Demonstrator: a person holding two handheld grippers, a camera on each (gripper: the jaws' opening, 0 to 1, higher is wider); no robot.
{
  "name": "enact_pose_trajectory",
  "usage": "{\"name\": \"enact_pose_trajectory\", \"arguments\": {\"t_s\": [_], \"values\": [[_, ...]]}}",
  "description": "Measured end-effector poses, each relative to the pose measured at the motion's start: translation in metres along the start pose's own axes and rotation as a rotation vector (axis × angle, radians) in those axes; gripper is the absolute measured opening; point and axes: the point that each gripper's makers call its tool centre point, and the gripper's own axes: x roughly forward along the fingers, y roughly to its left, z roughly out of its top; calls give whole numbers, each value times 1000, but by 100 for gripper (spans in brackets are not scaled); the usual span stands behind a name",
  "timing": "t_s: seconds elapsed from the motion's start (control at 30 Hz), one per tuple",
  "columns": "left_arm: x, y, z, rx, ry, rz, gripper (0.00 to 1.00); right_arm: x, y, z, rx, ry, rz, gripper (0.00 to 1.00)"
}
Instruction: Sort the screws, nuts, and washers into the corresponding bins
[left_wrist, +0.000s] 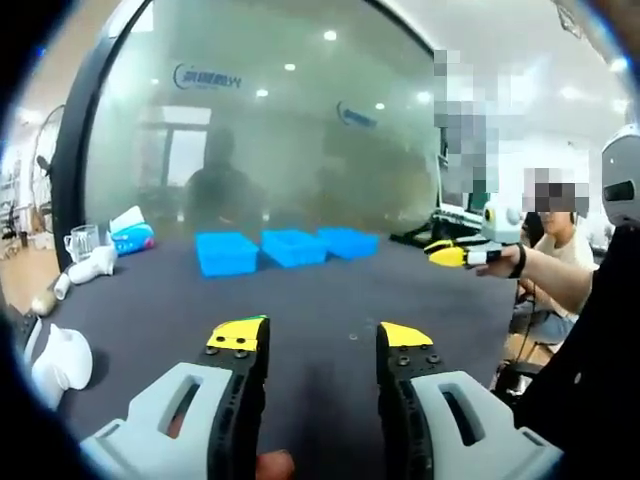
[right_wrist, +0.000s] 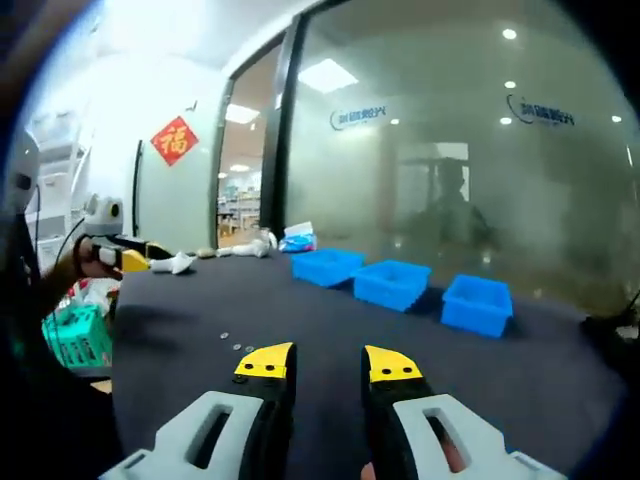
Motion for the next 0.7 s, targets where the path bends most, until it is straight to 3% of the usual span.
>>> {"name": "enact_pose_trajectory", "arguments": {"t_s": [0.37,0.7], "values": [[-1,-14,-3,11,21,-64,42,-6,26,-7,-87,91,155,23],[-4,-19,-8,29,43,-85,42,5,43,0,-161,149,248,23]]}}
